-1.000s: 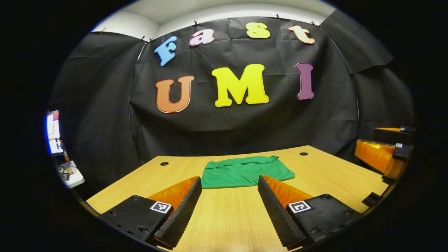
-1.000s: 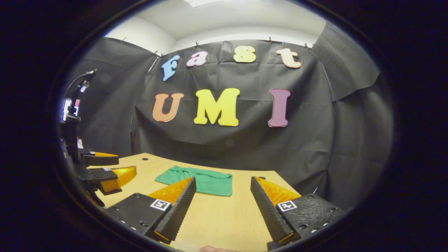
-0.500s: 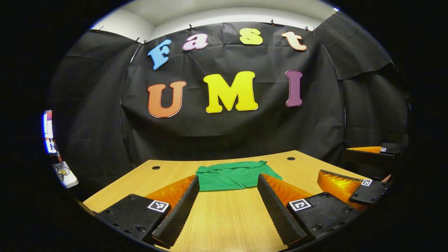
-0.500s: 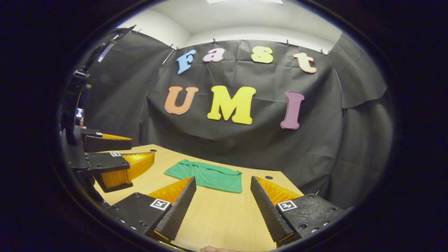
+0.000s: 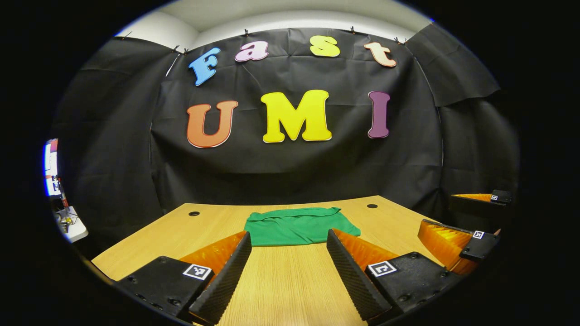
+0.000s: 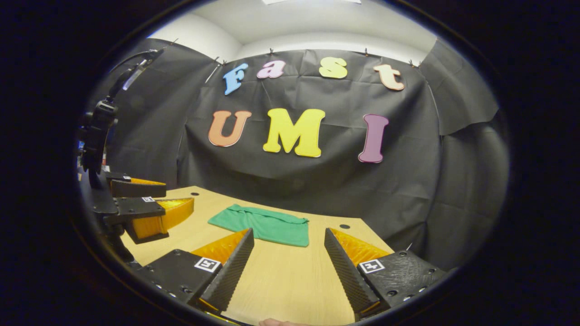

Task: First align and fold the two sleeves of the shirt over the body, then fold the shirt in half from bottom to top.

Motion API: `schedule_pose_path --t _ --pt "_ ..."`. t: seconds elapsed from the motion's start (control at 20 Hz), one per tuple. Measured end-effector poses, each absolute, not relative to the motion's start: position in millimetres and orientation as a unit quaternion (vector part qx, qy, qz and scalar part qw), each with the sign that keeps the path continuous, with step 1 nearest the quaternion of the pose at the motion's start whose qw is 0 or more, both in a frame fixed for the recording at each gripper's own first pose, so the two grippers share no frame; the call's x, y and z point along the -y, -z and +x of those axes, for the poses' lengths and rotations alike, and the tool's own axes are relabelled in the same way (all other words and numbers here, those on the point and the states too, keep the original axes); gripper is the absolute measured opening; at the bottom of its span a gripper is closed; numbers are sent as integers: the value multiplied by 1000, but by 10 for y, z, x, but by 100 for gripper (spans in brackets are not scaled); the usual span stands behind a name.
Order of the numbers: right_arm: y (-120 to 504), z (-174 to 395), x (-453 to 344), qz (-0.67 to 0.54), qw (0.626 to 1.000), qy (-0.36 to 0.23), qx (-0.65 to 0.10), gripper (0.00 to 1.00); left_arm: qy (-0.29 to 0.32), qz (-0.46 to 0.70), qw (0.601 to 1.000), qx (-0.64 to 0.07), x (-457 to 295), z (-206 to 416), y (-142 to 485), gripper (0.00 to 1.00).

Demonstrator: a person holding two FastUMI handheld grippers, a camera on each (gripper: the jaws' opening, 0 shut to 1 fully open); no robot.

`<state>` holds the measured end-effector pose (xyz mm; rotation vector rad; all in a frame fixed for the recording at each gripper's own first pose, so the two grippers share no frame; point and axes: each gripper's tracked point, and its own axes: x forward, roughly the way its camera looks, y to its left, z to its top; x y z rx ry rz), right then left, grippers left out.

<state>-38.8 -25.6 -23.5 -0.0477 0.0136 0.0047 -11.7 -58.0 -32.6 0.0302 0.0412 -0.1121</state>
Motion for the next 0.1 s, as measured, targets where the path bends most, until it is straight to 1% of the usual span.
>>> schedule_pose_path --t 0.05,0.1 --pt "243 -388 260 -23 1000 -2 -8 96 55 13 998 -20 576 -124 326 100" --pt "228 -389 260 -24 1000 -2 -7 95 53 12 998 -20 566 -127 323 100"
